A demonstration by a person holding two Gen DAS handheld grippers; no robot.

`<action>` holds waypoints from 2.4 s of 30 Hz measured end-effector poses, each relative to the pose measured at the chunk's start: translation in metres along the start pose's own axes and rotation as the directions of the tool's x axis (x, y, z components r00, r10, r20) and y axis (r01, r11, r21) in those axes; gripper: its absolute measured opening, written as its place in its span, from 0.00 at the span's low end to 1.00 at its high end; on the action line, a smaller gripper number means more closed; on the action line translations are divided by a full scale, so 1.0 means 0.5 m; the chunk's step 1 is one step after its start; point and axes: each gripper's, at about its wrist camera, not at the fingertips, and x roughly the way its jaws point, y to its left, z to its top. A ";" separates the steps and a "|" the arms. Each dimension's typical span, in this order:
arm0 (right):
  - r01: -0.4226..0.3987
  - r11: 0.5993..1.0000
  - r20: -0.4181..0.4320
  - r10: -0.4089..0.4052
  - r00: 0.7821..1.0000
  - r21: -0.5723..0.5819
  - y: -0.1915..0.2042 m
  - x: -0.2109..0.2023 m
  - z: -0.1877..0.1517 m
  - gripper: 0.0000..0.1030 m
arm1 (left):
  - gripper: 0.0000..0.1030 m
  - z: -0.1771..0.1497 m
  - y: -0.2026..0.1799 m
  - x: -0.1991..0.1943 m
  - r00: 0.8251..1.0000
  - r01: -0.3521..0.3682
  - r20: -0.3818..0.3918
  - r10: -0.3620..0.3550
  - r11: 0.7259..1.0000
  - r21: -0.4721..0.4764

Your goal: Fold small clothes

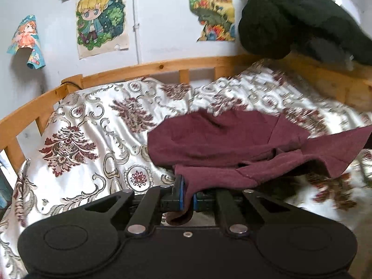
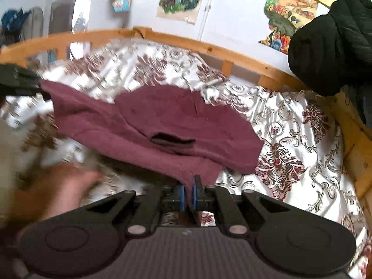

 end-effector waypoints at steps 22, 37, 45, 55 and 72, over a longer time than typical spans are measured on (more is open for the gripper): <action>0.182 0.982 0.122 -0.187 0.975 0.047 -0.178 0.274 0.210 0.08 | 0.09 0.357 0.083 0.392 0.959 -0.067 -0.277 0.060 0.998 -0.015; 0.117 0.978 -0.154 -0.090 0.984 0.175 -0.304 0.622 0.157 0.09 | 0.12 0.253 0.119 0.754 0.884 -0.074 -0.467 0.002 0.988 -0.137; 0.057 0.943 -0.129 -0.015 0.992 0.327 -0.346 0.635 0.123 0.38 | 0.53 0.234 0.149 0.781 0.879 -0.080 -0.475 -0.037 0.972 -0.223; 0.020 0.878 -0.029 -0.007 1.000 0.478 -0.351 0.516 0.075 0.99 | 0.99 0.188 0.201 0.606 0.959 -0.080 -0.284 -0.008 0.951 -0.298; -0.041 0.822 0.006 0.045 0.999 0.567 -0.250 0.423 -0.007 0.70 | 0.82 0.105 0.071 0.457 0.963 -0.079 -0.267 0.047 0.991 -0.110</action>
